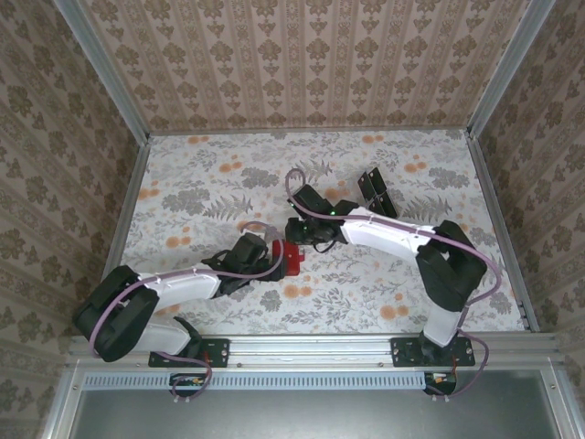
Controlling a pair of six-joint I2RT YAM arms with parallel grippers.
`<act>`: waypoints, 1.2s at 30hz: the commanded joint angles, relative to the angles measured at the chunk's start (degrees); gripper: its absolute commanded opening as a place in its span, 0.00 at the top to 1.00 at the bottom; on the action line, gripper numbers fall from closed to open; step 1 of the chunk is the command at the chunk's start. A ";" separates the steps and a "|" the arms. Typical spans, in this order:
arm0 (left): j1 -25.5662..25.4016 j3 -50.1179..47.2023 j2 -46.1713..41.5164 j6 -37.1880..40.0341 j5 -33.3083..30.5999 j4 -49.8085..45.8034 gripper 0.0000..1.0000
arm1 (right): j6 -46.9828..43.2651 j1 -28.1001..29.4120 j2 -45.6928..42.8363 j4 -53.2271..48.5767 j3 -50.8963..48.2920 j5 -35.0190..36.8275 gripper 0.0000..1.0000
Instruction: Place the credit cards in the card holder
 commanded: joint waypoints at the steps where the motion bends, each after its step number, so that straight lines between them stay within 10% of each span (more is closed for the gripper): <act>1: 0.59 -3.19 5.13 -1.72 1.48 0.00 0.00 | -1.26 -0.24 -1.84 -5.80 -1.20 4.13 0.68; 36: 0.54 -3.73 7.83 -1.90 1.96 2.65 0.01 | -2.44 1.01 4.40 -9.15 0.48 4.82 0.82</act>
